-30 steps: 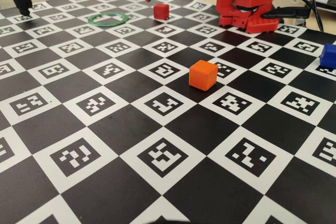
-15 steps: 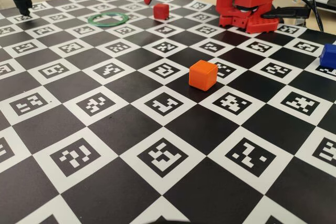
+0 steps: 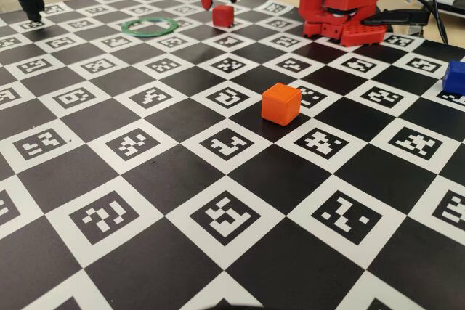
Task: Grab the red cube then put it in the green circle then put the blue cube on top and finally the orange cube on top
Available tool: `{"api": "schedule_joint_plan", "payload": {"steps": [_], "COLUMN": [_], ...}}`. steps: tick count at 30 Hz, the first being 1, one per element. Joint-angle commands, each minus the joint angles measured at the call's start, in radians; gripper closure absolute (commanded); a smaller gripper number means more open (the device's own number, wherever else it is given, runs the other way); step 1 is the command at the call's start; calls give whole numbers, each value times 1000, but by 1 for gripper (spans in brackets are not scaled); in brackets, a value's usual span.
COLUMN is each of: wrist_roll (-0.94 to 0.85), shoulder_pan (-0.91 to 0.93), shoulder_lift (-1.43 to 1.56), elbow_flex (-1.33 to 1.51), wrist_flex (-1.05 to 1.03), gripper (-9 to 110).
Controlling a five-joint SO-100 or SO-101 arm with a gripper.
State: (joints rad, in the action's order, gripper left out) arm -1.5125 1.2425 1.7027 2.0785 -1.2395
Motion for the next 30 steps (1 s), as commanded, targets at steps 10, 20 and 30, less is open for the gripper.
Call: {"api": "schedule_joint_plan", "payload": {"steps": [10,20,30], "wrist_roll": [-112,-127,-147], "shoulder_pan": [15,18,21], "shoulder_lift": [23,21,6], "elbow_flex": [-9,-6,18], "wrist_flex": [12,31,78], "gripper": [57,57,57]}}
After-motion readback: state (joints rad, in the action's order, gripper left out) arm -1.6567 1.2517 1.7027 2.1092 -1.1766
